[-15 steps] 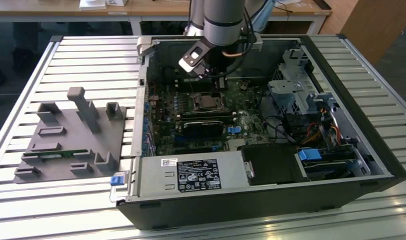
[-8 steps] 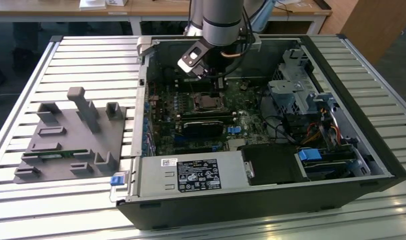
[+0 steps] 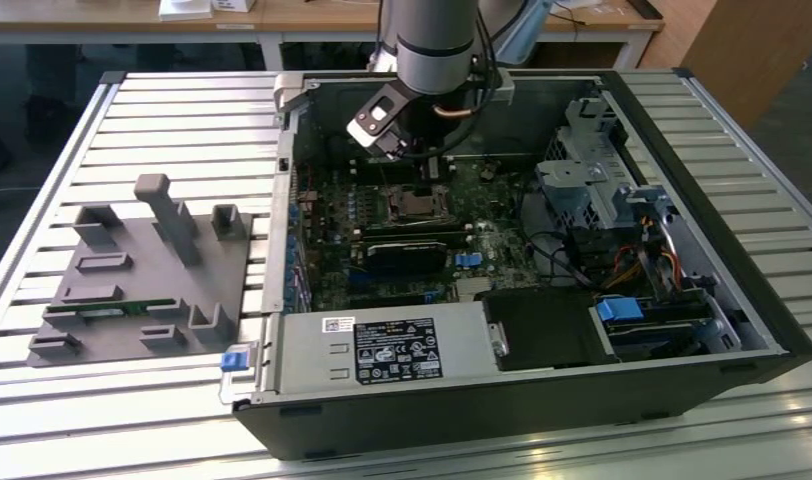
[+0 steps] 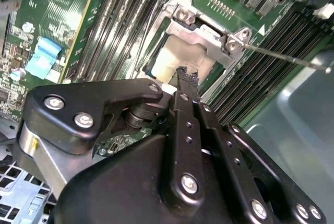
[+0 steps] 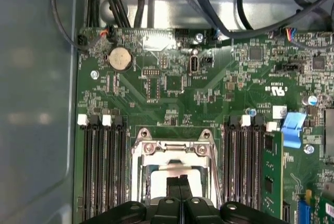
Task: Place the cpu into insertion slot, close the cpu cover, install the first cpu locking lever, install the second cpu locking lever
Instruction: 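Close the cpu cover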
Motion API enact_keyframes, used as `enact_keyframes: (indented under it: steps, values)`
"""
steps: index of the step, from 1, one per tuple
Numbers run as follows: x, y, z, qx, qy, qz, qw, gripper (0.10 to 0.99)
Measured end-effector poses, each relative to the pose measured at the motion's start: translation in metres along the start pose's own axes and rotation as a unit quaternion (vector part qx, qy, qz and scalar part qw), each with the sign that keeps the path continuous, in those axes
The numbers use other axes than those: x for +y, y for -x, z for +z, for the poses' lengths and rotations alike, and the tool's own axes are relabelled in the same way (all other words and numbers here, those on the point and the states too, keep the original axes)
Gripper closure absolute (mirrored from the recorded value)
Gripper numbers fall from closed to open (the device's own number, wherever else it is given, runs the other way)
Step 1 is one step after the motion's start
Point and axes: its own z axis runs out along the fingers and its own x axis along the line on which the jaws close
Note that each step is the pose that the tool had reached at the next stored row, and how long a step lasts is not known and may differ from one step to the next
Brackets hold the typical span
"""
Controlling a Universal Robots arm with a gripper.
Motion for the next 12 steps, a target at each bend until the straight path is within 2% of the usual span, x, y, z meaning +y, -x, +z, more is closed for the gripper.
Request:
enact_keyframes:
  steps: [7,12]
  values:
    - [-0.0038,0.0,0.0013,0.0,0.0,0.0,1.0,0.98]
    - [-0.0102,0.0001,0.0038,0.0,0.0,0.0,1.0,0.98]
